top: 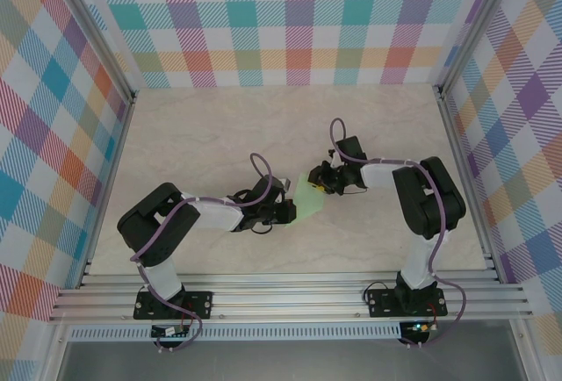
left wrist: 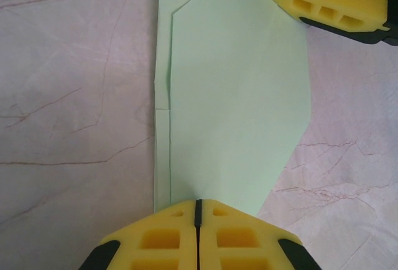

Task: Fold a paper plane with a square sheet of paper (pick it up from the middle)
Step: Fourth fold the wing at the center of the table.

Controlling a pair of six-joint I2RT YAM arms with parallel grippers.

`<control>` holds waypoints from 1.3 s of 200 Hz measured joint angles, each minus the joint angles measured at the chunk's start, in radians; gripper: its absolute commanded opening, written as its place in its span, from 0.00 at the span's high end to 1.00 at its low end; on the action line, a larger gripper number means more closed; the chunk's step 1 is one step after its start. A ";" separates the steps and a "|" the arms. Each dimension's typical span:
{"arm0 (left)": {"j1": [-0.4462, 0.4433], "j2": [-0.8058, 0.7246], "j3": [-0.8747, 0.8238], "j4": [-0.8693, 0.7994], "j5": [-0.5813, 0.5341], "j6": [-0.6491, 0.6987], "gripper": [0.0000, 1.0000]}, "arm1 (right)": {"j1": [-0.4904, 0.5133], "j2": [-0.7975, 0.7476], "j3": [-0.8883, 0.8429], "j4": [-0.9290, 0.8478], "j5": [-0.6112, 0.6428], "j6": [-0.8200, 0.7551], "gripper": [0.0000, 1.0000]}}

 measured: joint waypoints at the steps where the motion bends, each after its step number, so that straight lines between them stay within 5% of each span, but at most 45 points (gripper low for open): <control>1: 0.000 0.000 0.000 0.000 0.000 0.000 0.94 | -0.001 0.000 0.000 0.000 0.000 0.000 0.73; 119: -0.009 0.000 -0.007 0.019 -0.007 -0.010 0.94 | -0.097 0.056 0.112 -0.046 0.005 -0.061 0.71; 178: -0.050 -0.030 -0.040 0.053 -0.066 -0.081 0.93 | -0.094 -0.129 0.068 -0.093 -0.035 -0.098 0.70; 260: -0.131 -0.119 -0.079 -0.042 -0.093 -0.164 0.91 | 0.094 -0.191 -0.126 -0.066 -0.126 -0.066 0.78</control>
